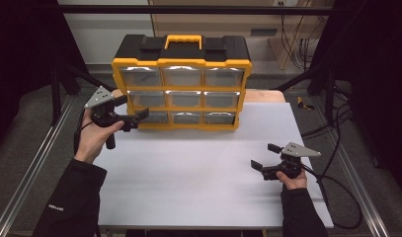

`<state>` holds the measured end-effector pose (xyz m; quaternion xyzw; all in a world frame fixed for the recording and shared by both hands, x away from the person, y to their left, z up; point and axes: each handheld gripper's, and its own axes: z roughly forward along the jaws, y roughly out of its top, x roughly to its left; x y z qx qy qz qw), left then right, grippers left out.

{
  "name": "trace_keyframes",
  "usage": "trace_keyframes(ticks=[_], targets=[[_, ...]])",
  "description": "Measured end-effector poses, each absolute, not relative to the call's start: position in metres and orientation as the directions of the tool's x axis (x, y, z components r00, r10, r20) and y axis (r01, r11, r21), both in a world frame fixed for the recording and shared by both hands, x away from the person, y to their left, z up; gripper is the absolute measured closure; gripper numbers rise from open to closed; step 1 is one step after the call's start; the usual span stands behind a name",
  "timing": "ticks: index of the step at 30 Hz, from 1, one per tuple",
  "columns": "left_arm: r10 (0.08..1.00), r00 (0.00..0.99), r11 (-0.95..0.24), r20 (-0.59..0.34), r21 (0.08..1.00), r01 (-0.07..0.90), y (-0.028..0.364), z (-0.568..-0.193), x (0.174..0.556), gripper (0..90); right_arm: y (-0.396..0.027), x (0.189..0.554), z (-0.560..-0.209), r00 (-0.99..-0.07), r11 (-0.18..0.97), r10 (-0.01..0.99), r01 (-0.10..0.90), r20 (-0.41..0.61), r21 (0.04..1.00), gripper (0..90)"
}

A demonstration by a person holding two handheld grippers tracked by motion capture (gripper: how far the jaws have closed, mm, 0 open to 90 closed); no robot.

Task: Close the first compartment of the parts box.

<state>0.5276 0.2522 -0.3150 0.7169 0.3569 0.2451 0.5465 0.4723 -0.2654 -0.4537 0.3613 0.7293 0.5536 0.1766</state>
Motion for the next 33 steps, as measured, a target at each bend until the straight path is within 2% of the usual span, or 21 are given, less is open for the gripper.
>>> trace_keyframes(ticks=[18,33], targets=[[0.756,0.653,-0.151,-0.039,0.961,0.232,0.255,-0.356,0.501,2.8,-0.265,0.472,-0.454,-0.676,0.127,0.723,0.332,0.142,0.935,0.6],[0.743,0.665,-0.145,-0.067,0.955,0.257,0.262,-0.398,0.483,2.3,-0.265,0.472,-0.455,-0.677,0.130,0.722,0.333,0.141,0.934,0.7]])
